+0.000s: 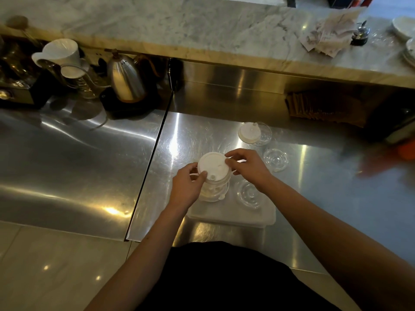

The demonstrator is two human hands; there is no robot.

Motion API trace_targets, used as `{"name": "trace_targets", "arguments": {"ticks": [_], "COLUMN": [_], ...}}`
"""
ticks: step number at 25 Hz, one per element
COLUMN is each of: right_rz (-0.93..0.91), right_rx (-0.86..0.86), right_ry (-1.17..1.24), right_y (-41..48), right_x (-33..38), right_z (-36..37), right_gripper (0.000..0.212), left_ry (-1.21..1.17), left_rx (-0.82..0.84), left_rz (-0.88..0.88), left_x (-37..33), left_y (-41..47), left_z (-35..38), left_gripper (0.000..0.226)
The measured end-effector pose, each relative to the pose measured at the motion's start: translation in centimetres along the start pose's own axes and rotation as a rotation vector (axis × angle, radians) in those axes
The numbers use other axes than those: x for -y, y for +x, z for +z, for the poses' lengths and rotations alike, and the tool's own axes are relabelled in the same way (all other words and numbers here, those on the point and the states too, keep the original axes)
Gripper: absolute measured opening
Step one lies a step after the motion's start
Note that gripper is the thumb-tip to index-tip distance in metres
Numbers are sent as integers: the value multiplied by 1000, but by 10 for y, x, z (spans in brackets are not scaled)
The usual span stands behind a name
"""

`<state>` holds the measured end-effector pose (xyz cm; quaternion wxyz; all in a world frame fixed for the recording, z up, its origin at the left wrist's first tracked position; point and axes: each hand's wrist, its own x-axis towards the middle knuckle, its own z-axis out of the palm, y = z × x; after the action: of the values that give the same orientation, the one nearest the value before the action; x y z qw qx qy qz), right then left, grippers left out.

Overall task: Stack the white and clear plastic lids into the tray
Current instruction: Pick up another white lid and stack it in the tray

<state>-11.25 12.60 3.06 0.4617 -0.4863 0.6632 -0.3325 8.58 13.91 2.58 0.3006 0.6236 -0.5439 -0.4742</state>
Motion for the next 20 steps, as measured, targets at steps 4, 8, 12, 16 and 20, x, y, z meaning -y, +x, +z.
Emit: {"name": "trace_targets", "arguments": {"ticks": [4, 8, 12, 16, 20], "right_rz": [-9, -14, -18, -11, 13], "right_rx": [23, 37, 44, 82, 105], "right_ry": [-44, -80, -115, -158, -168], "right_y": [-1, -2, -1, 1, 3], "right_x": [-6, -11, -17, -21, -22], "right_z": [5, 7, 12, 16, 18], "right_gripper": [21, 19, 17, 21, 27], "left_ry": [120, 158, 160, 170, 173], "left_rx": [-33, -42, -60, -50, -58], "left_rz": [8, -27, -51, -69, -74], "left_x": [6, 12, 15, 18, 17], "left_y": [-16, -26, -33, -36, -34], "left_z": [7, 15, 20, 23, 25], "left_gripper": [35, 36, 33, 31, 32]}}
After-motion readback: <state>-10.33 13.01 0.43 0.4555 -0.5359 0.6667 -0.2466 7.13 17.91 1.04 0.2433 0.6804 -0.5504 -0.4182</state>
